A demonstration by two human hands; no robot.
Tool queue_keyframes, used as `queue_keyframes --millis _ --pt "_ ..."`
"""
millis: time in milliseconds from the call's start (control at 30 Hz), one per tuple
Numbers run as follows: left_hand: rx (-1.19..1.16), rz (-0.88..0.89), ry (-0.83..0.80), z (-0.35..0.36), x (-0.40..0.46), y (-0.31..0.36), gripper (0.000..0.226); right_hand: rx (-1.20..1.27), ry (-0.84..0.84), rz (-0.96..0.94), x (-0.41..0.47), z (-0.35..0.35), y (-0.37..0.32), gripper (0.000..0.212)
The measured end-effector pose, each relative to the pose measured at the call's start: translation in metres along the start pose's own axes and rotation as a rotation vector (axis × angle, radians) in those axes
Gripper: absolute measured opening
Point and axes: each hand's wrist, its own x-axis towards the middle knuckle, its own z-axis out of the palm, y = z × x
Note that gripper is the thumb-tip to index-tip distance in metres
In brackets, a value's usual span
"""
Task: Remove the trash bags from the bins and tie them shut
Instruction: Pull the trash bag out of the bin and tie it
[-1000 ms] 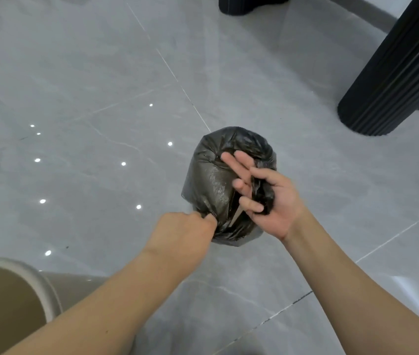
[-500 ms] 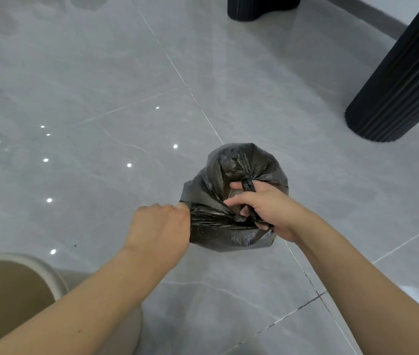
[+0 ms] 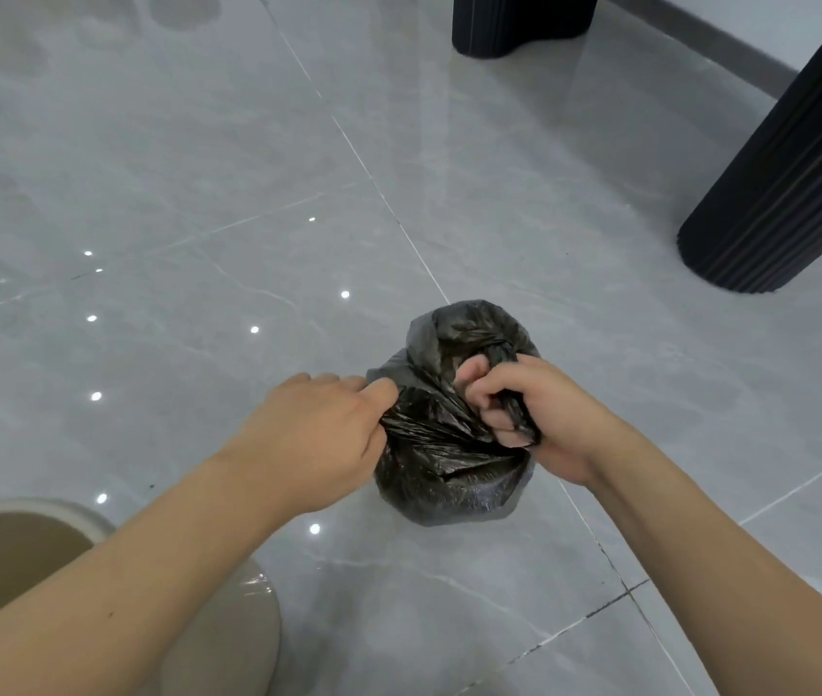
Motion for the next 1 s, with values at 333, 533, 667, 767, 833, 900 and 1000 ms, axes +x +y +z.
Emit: queue_keyframes --millis 333,533,667,767,833,900,1000 --pt "0.019 0.067 0.225 -0.020 0.002 -0.012 0.022 -0.093 -0.152 -0.028 0.001 0.021 0.009 0.072" --pt "-0.051 0.071 0.226 -0.017 0.004 -0.024 0.008 -0.468 -0.305 0.019 -0.004 0.031 0.003 0.041" --pt "-0.253 0.074 0.167 -0.018 0.007 -0.024 0.015 -0.741 -0.233 0.050 0.003 0.029 0.008 0.012" --pt "-0.493 -0.021 0.121 -0.018 0.011 -0.019 0.008 -0.833 -0.201 0.118 0.007 0.027 0.005 0.010" --pt "-0.631 -0.084 0.092 -0.016 0.015 -0.016 0.007 -0.817 -0.172 0.180 0.008 0.026 0.000 0.022" --pt "-0.765 -0.138 0.075 -0.013 0.019 -0.013 0.007 -0.736 -0.209 0.253 0.010 0.024 -0.005 0.035" --pt "-0.968 -0.263 0.024 -0.008 0.025 -0.008 0.008 -0.621 -0.395 0.431 0.004 0.025 -0.012 0.038"
